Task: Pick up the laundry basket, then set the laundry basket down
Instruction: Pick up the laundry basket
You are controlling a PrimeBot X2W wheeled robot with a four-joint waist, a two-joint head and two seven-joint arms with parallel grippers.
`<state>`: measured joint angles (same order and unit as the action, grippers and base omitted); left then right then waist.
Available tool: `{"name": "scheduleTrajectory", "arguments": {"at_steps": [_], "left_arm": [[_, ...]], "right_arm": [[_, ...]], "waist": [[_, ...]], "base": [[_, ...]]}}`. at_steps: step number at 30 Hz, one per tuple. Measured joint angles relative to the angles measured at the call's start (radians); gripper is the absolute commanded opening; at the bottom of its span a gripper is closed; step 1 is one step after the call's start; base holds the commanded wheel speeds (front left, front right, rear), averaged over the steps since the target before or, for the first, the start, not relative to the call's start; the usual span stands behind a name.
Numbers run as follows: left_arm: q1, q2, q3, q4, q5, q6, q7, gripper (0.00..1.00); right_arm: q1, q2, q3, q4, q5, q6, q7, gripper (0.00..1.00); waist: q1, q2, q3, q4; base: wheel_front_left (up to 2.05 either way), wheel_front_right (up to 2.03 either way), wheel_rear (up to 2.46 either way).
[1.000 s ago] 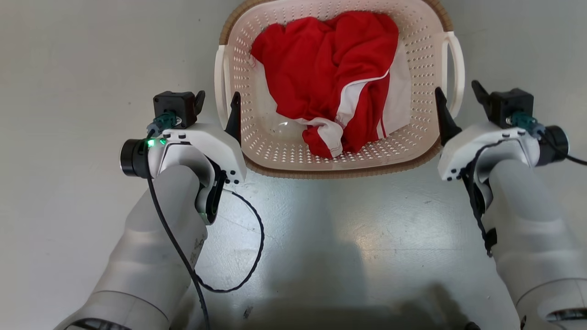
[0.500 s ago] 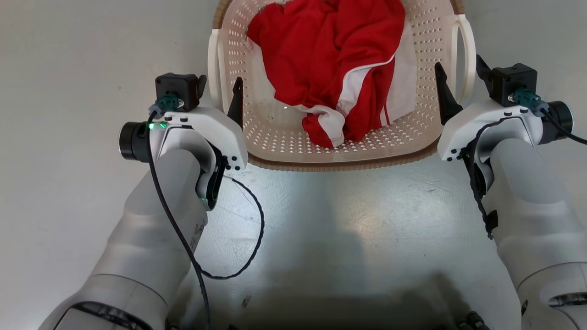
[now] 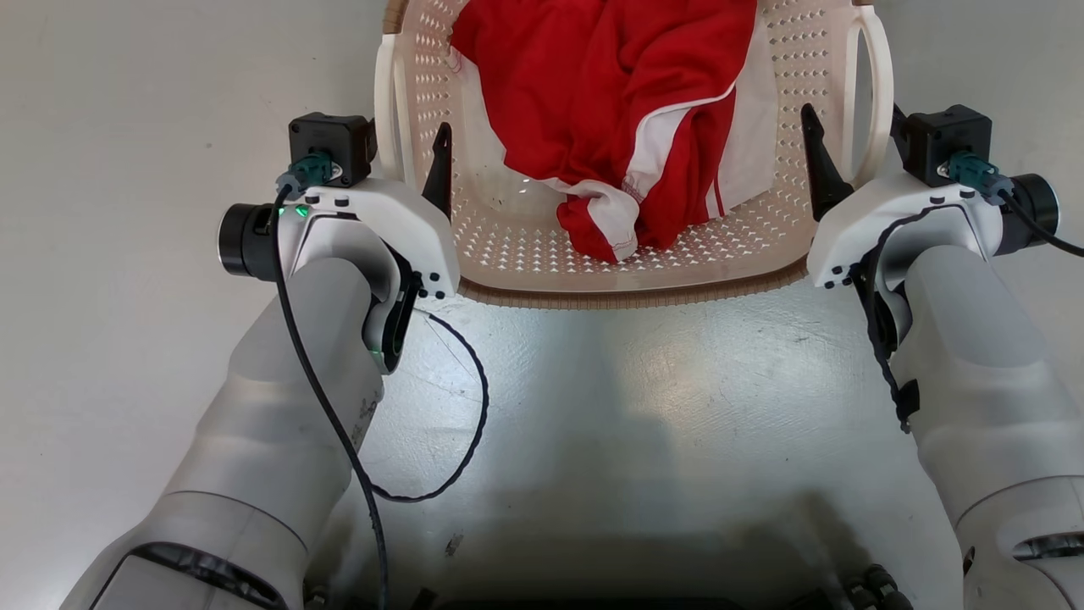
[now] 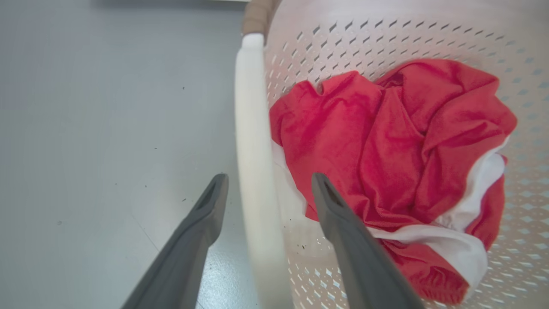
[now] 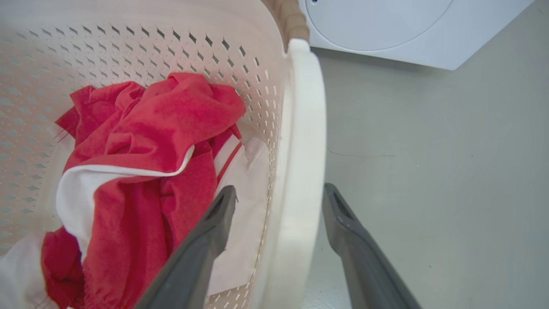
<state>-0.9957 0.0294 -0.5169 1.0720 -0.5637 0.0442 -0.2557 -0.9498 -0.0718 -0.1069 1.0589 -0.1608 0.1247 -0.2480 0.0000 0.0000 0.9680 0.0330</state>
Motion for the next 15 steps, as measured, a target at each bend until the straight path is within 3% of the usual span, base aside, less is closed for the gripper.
{"name": "scheduleTrajectory", "arguments": {"at_steps": [15], "left_arm": [[-0.019,-0.001,-0.002,0.0,0.0,0.0,0.0,1.0]], "right_arm": [[-0.002,0.0,0.015,0.0,0.026,0.0,0.0,1.0]], "waist": [[0.0,0.0,0.008,0.0]], "base": [[0.0,0.0,0.0]]}}
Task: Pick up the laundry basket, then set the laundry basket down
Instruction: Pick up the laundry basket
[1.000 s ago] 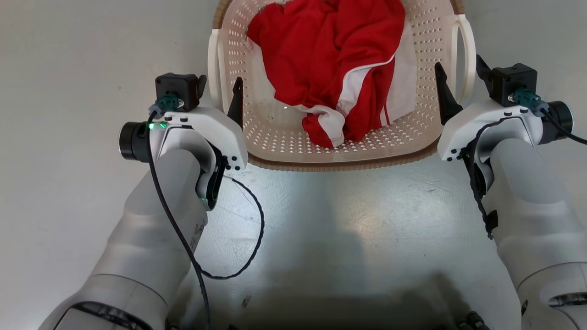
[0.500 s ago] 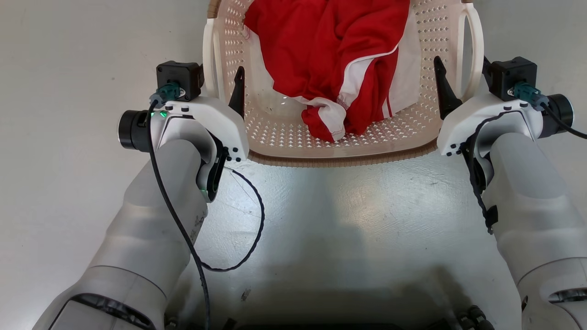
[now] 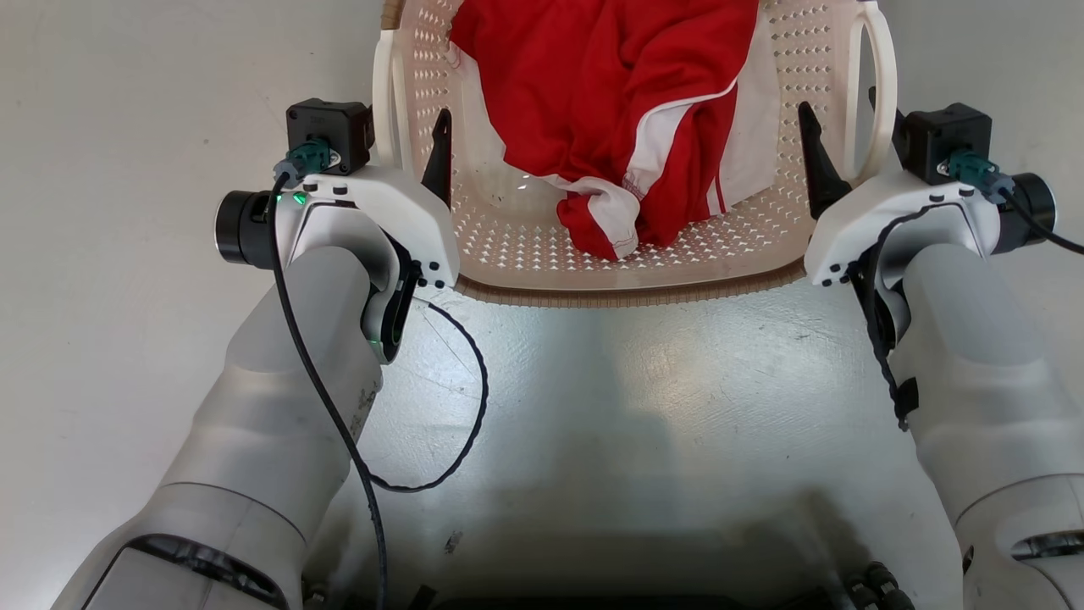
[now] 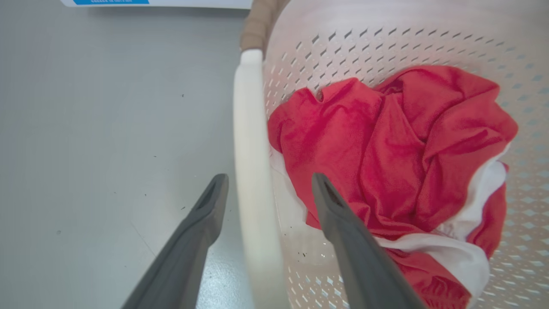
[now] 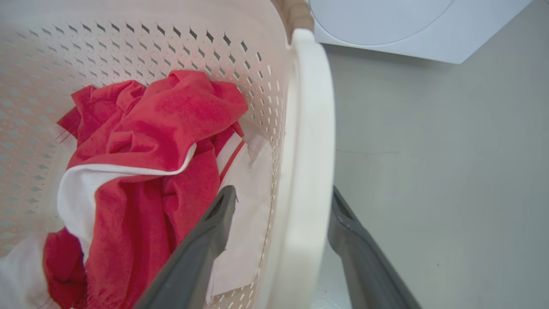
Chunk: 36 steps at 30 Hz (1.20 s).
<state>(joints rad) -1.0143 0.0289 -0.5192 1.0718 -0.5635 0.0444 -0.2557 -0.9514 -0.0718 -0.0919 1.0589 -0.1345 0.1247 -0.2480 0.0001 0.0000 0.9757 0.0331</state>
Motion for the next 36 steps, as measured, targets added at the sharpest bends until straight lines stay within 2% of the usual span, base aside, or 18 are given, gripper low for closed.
{"name": "scheduleTrajectory", "arguments": {"at_steps": [3,4,5,6,16,23,29,36], "left_arm": [[0.0,0.0,0.0,0.0,0.001,0.0,0.0,1.0],[0.0,0.0,0.0,0.0,0.002,0.0,0.0,0.98],[0.0,0.0,0.0,0.0,0.003,0.0,0.0,0.05],[0.0,0.0,-0.002,0.002,0.005,-0.001,0.0,0.0],[-0.001,0.001,-0.002,0.019,0.026,0.007,0.001,0.0],[0.004,0.0,-0.013,0.057,0.026,0.003,0.009,0.0],[0.03,0.0,-0.037,0.098,0.026,-0.006,0.009,0.0],[0.094,0.0,-0.065,0.146,0.0,-0.014,0.009,0.0]], "right_arm": [[-0.009,0.0,0.003,0.0,0.005,0.0,0.0,1.0],[-0.015,0.0,0.005,-0.001,0.007,0.0,0.0,0.91],[-0.018,0.0,0.01,-0.004,0.01,0.0,0.0,0.0],[-0.018,0.0,0.016,-0.011,0.013,0.0,0.0,0.0],[-0.018,0.002,0.045,0.028,0.05,-0.001,-0.007,0.0],[-0.018,0.002,0.102,0.107,0.11,-0.002,-0.009,0.0],[-0.013,0.002,0.192,0.156,0.204,-0.002,0.003,0.0],[0.046,0.002,0.329,0.156,0.342,-0.002,0.066,0.0]], "waist": [[0.0,0.0,0.001,-0.001],[0.0,0.0,0.001,-0.001],[0.0,0.0,0.001,-0.002],[0.0,0.0,0.002,-0.003],[0.0,0.0,-0.01,-0.009],[0.0,0.0,-0.046,-0.015],[0.0,0.0,-0.103,-0.023],[0.0,0.0,-0.198,-0.046]], "base": [[0.0,0.0,0.0],[0.0,0.0,0.0],[0.0,0.0,0.0],[0.0,0.0,0.0],[0.0,0.0,0.0],[0.0,0.0,0.0],[0.0,0.0,0.0],[0.0,0.0,0.0]]}}
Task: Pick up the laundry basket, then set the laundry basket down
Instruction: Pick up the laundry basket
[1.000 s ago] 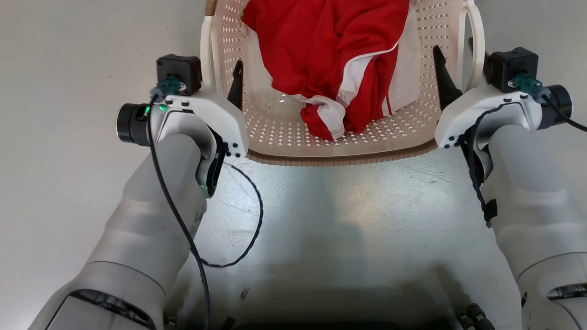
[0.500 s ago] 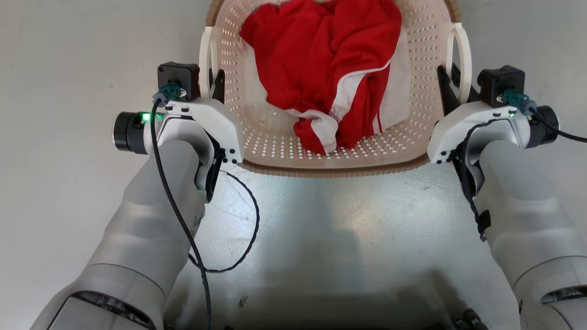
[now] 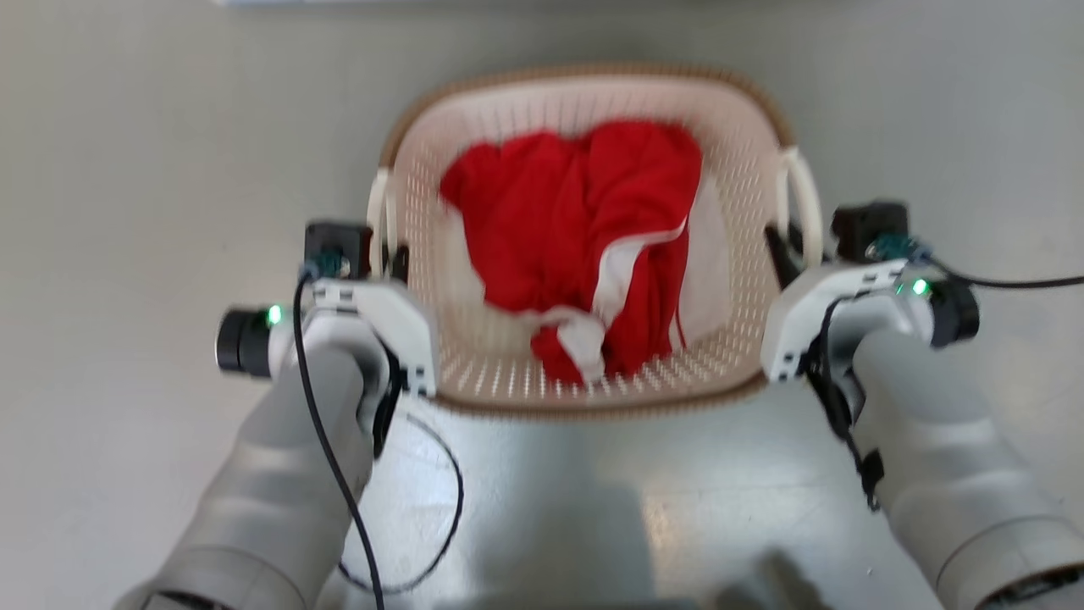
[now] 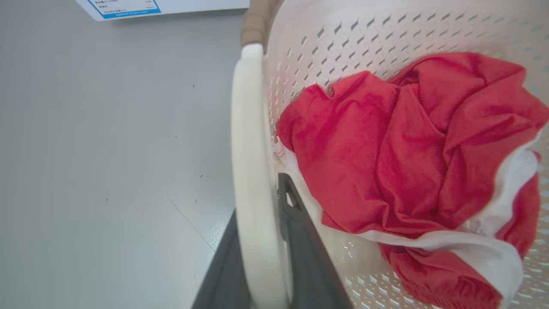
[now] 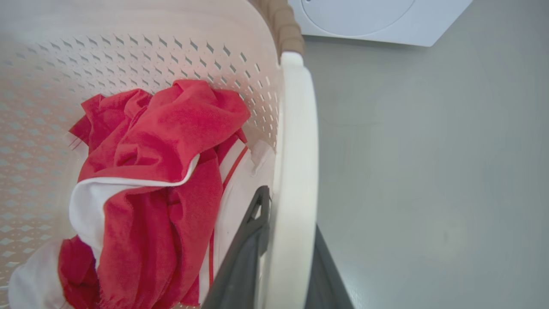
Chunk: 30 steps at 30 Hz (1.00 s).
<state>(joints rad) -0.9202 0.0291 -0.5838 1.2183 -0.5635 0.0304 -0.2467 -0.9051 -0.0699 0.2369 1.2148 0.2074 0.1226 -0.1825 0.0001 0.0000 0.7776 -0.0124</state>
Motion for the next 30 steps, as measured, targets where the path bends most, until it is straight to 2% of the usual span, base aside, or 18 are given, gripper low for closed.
{"name": "scheduleTrajectory", "arguments": {"at_steps": [10,21,30], "left_arm": [[0.149,0.002,-0.038,0.033,-0.055,-0.006,0.0,0.0],[0.338,0.008,-0.116,0.022,-0.131,-0.012,0.037,0.0],[0.482,0.016,-0.196,-0.017,-0.192,0.006,0.071,0.0]], "right_arm": [[0.151,0.0,0.18,-0.035,0.159,-0.008,0.11,0.0],[0.304,-0.001,0.316,-0.045,0.26,-0.008,0.224,0.0],[0.428,-0.006,0.387,-0.049,0.32,-0.009,0.276,0.0]], "waist": [[0.0,0.0,-0.185,-0.048],[0.0,0.0,-0.418,-0.085],[0.0,0.0,-0.602,-0.092]], "base": [[0.0,0.0,0.0],[0.0,0.0,0.0],[0.0,0.0,0.0]]}}
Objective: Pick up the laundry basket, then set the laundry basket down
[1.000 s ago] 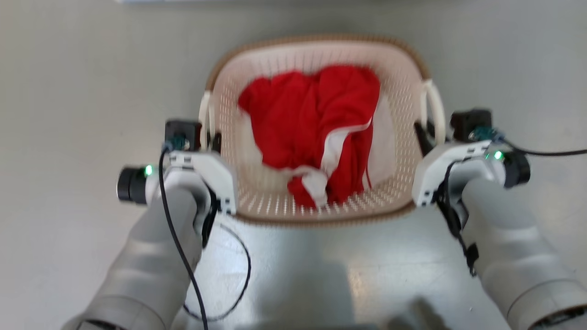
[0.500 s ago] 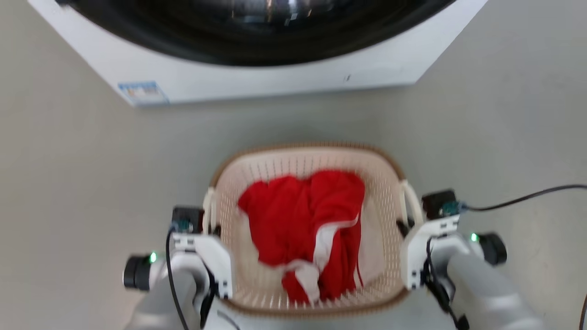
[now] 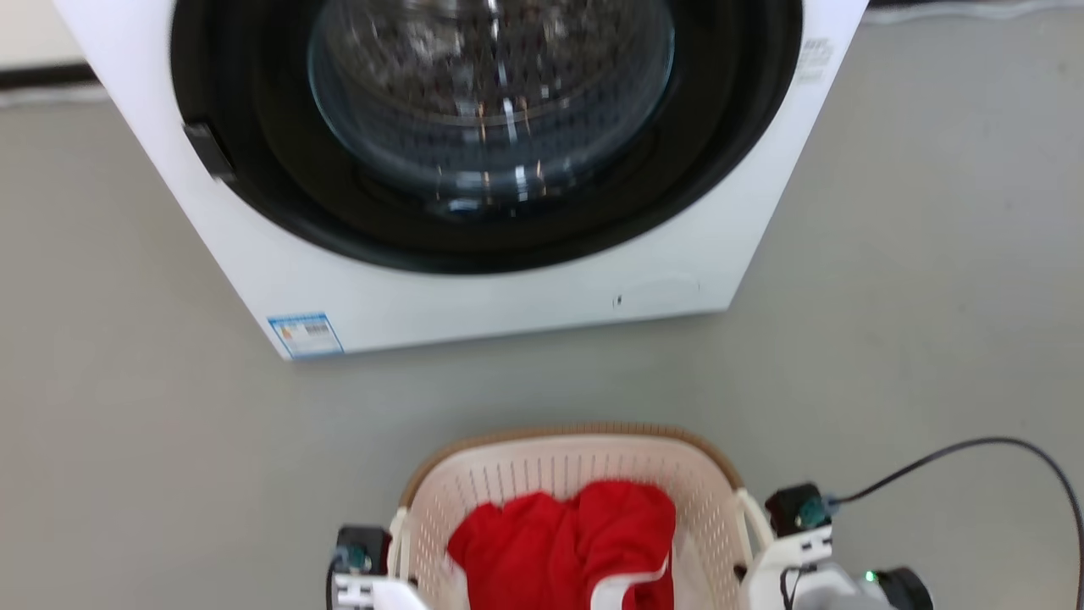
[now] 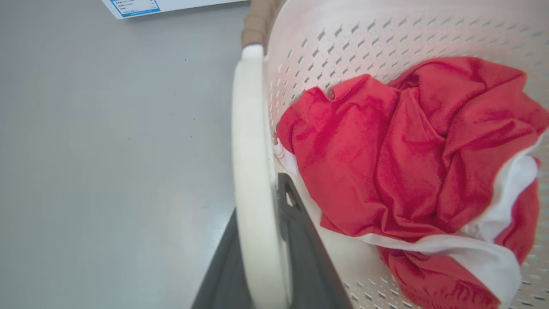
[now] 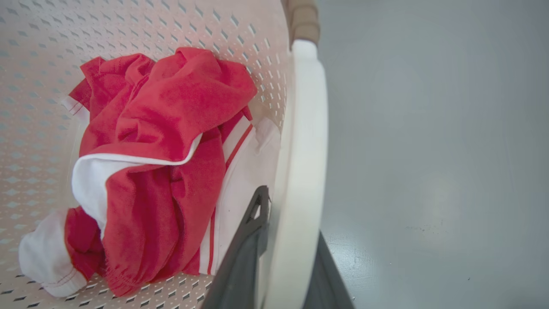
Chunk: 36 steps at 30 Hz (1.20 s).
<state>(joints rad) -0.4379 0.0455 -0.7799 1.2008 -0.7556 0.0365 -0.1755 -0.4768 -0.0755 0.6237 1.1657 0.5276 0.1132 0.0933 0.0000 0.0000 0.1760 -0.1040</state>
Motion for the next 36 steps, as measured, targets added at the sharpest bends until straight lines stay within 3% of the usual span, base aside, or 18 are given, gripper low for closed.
{"name": "scheduleTrajectory", "arguments": {"at_steps": [12,36], "left_arm": [[0.102,0.016,-0.086,-0.033,-0.075,0.034,0.014,0.0],[0.106,0.021,-0.168,-0.033,-0.179,0.052,0.007,0.0]], "right_arm": [[0.087,-0.008,0.074,-0.021,0.057,-0.001,0.052,0.0],[0.092,-0.012,0.122,-0.021,0.109,-0.001,0.071,0.0]], "waist": [[0.0,0.0,-0.152,0.014],[0.0,0.0,-0.168,0.02]], "base": [[0.0,0.0,0.0],[0.0,0.0,0.0]]}}
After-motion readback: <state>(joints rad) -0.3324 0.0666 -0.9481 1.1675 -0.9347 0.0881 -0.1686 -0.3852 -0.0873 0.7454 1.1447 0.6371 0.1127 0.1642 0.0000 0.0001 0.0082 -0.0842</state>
